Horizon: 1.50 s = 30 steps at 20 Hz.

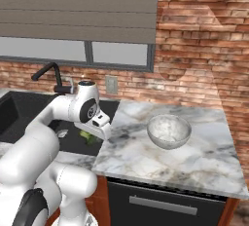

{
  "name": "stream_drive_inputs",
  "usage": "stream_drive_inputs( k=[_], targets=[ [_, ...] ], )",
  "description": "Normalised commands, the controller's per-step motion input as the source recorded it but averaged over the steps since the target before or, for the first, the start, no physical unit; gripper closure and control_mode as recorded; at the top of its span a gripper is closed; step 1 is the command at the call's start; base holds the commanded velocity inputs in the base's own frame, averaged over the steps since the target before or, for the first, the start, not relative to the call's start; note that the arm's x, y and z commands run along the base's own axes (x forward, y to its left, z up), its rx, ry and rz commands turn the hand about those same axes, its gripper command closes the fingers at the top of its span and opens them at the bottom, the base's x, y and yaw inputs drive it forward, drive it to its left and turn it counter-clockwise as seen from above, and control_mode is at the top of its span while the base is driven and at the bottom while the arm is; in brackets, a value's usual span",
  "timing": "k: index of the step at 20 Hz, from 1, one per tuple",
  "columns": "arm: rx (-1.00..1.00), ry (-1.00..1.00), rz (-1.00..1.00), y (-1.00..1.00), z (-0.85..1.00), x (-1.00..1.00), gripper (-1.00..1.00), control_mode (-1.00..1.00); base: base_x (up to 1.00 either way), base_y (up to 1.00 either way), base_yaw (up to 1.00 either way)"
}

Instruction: Pick the tangerines from the cabinet and place them in one bowl. Pick the broccoli from the sink and place it in the other bowl.

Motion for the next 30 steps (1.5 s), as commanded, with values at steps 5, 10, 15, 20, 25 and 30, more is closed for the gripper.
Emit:
stream_drive_inputs(
  k=[5,10,15,20,25,30],
  targets=[
    [0.00,0.00,0.00,0.00,0.00,0.00,1.00,1.00,0.03,-0.61,-0.02],
    [0.00,0.00,0.00,0.00,0.00,0.00,1.00,1.00,0.01,-0.20,0.00],
    [0.00,0.00,0.00,0.00,0.00,0.00,1.00,1.00,0.00,0.00,0.00],
    [0.00,0.00,0.00,0.00,0.00,0.00,1.00,-1.00,0.00,0.00,0.00],
    [-0.01,0.02,-0.01,0.03,0.03,0.20,1.00,-1.00,0.00,0.00,0.00],
    [-0.02,0.03,-0.01,-0.06,0.07,0.49,1.00,-1.00,0.00,0.00,0.00]
  ],
)
